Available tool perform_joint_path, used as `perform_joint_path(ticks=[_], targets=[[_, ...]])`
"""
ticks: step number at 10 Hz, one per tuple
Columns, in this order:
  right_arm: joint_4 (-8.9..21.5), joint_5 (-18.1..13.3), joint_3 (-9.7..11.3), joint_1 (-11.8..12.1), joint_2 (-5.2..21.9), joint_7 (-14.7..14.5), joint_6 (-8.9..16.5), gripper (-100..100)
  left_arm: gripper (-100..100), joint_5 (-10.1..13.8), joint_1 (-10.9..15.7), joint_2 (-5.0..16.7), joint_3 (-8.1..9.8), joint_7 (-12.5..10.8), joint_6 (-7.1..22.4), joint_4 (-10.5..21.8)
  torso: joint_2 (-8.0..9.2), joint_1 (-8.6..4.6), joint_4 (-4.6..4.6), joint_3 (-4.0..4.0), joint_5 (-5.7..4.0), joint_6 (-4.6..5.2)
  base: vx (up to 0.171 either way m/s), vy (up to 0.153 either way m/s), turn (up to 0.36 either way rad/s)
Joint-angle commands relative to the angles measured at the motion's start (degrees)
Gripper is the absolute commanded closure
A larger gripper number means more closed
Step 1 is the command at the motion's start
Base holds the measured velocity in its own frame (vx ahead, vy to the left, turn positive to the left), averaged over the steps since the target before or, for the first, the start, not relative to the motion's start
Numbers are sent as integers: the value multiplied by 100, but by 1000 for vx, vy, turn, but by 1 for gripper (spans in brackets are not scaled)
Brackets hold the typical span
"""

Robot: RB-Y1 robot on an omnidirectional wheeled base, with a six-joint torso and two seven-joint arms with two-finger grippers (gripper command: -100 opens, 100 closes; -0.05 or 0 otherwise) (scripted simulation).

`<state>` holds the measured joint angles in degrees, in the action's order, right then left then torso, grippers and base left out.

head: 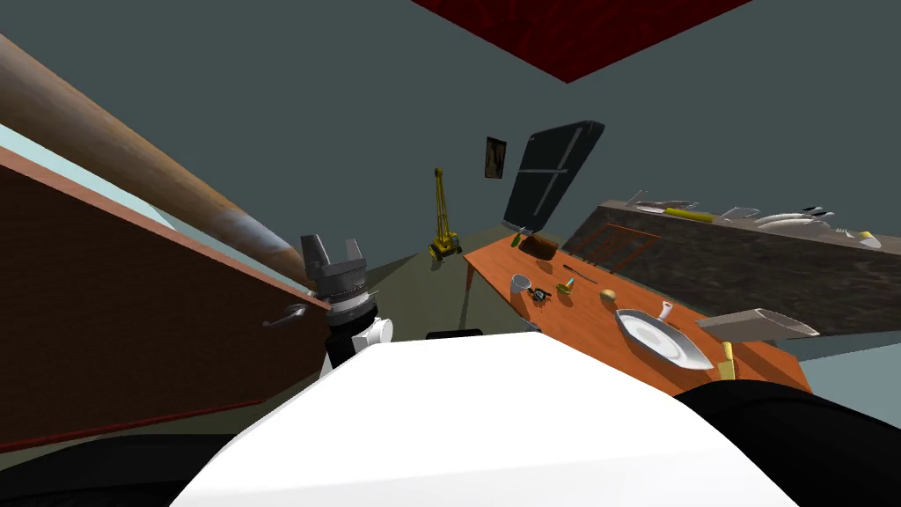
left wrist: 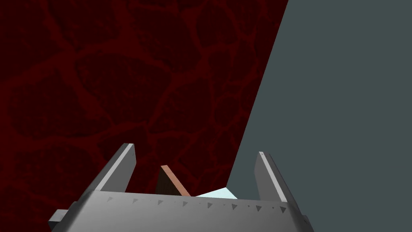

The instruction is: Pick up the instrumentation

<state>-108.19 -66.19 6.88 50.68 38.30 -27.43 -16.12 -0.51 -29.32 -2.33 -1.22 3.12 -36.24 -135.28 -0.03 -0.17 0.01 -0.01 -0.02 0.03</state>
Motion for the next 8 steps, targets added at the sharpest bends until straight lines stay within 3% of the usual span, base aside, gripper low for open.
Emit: perform_joint_path(ticks=[1,2,7,8], targets=[[231,-243,-41,-6,-36,-167,-68,-100,0,0,0,0,0,0,0,0,0,0,0,0,0,0,19,-28,196],[231,-243,-41,-6,-36,-167,-68,-100,0,0,-1,0,1,0,0,0,0,-4,0,0,-2,8,9,-16,-23],[808,-1142,21,274,432,-537,85,-100,0,0,-2,0,1,0,0,0,-5,-11,-1,-3,-4,8,24,-37,275],[808,-1274,21,274,432,-537,85,-100,0,0,-1,1,1,0,0,0,-7,-17,-1,-4,-5,2,25,-53,170]])
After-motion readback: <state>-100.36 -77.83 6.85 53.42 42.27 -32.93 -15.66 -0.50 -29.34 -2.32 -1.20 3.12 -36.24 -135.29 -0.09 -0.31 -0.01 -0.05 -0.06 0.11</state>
